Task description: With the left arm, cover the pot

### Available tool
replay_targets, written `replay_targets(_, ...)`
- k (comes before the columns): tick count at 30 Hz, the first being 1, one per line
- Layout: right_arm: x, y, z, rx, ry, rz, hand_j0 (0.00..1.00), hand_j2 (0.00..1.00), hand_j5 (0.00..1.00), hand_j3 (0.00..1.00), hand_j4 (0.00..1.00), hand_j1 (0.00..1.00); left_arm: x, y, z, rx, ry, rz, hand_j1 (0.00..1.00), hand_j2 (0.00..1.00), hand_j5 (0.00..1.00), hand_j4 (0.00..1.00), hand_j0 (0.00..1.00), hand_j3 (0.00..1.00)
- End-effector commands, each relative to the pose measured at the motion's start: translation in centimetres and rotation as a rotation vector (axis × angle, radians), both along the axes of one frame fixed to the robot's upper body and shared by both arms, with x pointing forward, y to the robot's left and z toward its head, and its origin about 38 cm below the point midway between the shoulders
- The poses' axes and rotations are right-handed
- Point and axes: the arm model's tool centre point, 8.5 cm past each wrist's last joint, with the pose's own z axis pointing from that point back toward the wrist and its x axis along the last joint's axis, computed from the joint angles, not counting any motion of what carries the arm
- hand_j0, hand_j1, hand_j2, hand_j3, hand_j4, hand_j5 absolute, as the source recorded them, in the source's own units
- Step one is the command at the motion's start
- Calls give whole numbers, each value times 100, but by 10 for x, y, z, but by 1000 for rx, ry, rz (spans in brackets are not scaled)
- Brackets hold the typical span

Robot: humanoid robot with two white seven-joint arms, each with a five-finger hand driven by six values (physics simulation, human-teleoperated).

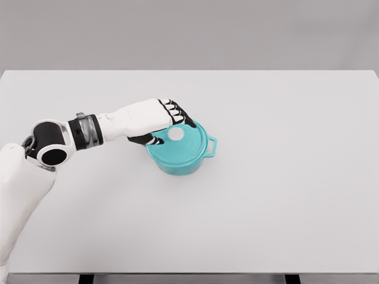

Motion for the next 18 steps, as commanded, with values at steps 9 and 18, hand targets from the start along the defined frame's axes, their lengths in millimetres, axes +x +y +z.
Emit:
replay_targets(9, 0, 0, 0, 0, 1, 0, 100, 100, 100, 100, 100, 100, -4, 13, 21, -9, -56, 12, 100, 100, 100, 100, 100, 100)
replay_targets(18, 0, 0, 0, 0, 1, 0, 100, 100, 100, 100, 100, 100, -17, 152, 39, -35, -109, 354, 100, 100, 100, 100, 100, 100)
